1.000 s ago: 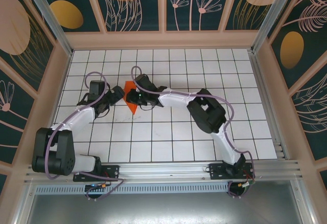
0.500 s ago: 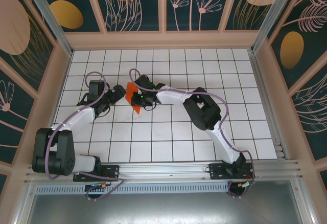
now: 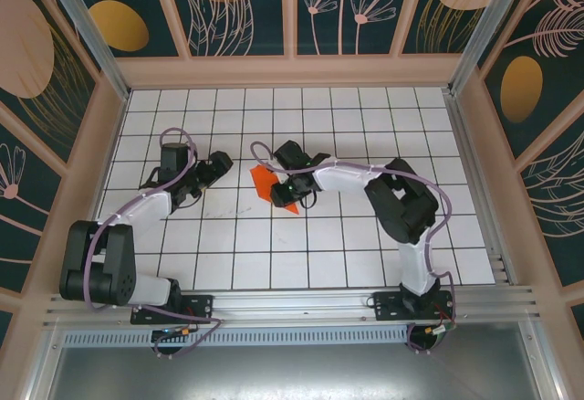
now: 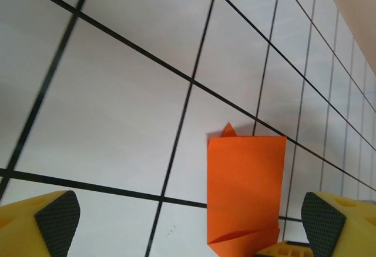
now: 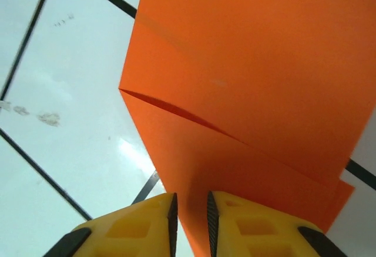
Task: Fold a paper plane with a square sheet of paper (pick it up from the middle)
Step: Move the paper to the center of the table, then fold the wing for the fifth time at the center of the table.
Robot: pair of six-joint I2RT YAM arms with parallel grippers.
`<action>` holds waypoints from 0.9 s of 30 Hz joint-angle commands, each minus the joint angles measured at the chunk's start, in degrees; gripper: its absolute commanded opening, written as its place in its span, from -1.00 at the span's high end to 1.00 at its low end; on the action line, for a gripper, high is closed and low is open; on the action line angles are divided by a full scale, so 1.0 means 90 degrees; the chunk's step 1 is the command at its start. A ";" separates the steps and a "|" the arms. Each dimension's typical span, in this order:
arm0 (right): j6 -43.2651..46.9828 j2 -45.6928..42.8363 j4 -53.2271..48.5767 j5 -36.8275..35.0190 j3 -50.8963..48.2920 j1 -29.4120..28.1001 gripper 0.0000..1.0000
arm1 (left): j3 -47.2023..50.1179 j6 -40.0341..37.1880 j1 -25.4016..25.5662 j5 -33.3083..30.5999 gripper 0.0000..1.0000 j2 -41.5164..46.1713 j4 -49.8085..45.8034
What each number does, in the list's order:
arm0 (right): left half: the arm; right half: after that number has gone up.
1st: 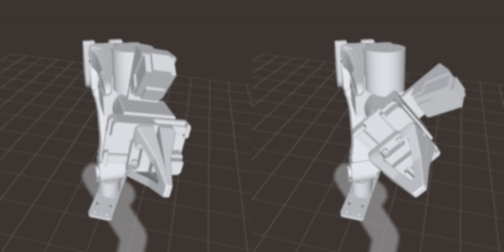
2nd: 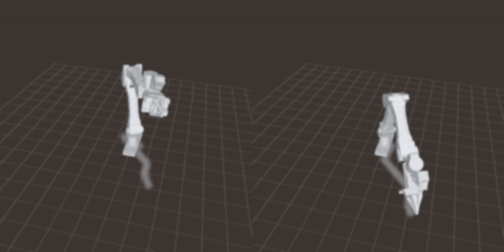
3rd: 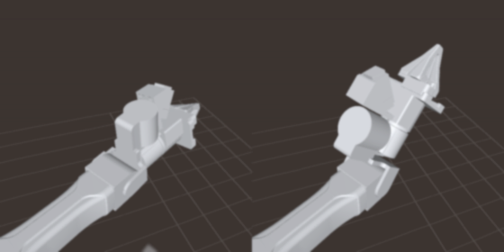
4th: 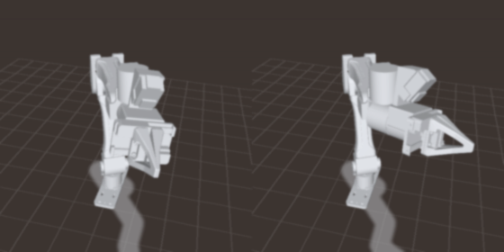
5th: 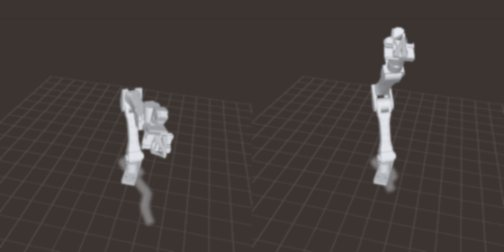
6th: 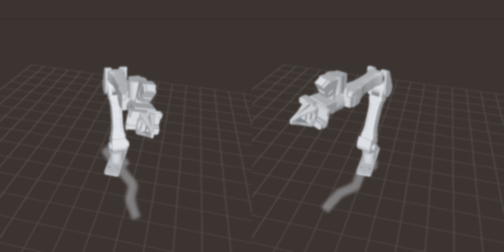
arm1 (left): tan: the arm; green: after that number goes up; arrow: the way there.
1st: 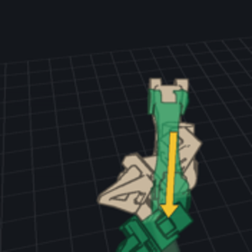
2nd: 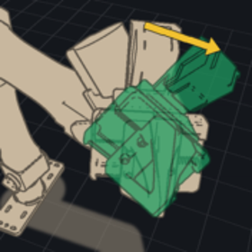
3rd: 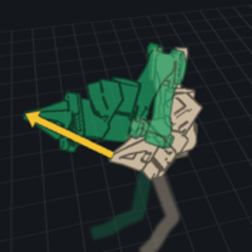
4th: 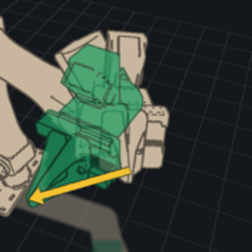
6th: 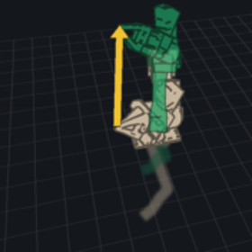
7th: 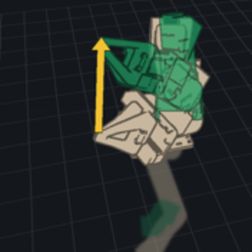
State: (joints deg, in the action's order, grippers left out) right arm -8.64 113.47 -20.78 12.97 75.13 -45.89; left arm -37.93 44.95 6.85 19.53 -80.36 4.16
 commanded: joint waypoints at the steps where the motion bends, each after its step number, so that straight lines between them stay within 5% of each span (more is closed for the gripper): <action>1: -0.0851 -0.0743 0.0374 -0.0233 -0.0116 0.0030 0.36 | 0.0136 0.0094 -0.0046 0.0520 -0.97 -0.0009 0.0427; 4: -0.2137 -0.1158 0.0905 -0.0604 -0.0520 0.0004 0.21 | 0.0242 0.0142 -0.0039 0.0737 -0.97 0.0047 0.0583; 10: -0.4043 -0.1330 0.1600 -0.1019 -0.1097 -0.0196 0.20 | 0.0468 0.0341 -0.0029 0.1173 -0.97 0.0065 0.0889; 27: -0.4249 -0.0443 0.1981 -0.0595 -0.1033 0.0092 0.27 | 0.0215 0.0240 0.0680 0.1517 -0.97 -0.0449 0.0904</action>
State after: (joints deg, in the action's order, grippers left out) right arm -45.63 108.31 -4.91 6.52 65.52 -45.82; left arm -34.04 47.46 11.92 31.75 -83.53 11.31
